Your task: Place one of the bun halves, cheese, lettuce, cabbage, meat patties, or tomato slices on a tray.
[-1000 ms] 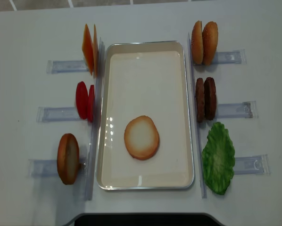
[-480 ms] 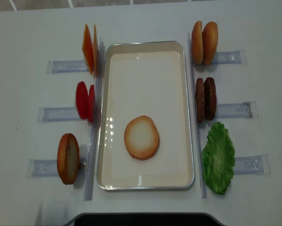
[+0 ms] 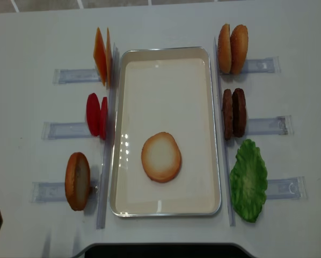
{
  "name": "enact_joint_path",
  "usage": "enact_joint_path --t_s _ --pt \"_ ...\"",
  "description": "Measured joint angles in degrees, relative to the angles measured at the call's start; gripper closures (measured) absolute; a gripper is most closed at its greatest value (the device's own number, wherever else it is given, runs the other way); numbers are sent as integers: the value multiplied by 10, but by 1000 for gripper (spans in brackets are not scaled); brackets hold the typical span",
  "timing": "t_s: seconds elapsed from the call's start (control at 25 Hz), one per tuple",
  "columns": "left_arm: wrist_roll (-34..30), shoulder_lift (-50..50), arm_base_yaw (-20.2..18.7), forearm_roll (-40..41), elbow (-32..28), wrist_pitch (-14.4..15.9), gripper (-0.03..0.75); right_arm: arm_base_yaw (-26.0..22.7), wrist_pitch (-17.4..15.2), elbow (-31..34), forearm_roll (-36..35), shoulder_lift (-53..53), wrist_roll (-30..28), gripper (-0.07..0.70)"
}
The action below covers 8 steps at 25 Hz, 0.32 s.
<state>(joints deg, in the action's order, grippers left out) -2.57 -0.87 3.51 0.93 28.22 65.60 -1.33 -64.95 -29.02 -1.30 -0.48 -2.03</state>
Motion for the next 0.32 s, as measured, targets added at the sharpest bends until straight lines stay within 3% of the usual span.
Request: enact_joint_path --t_s 0.32 --pt "-13 -1 -1 -3 -12 -17 155 0 0 0 0 0 0 232"
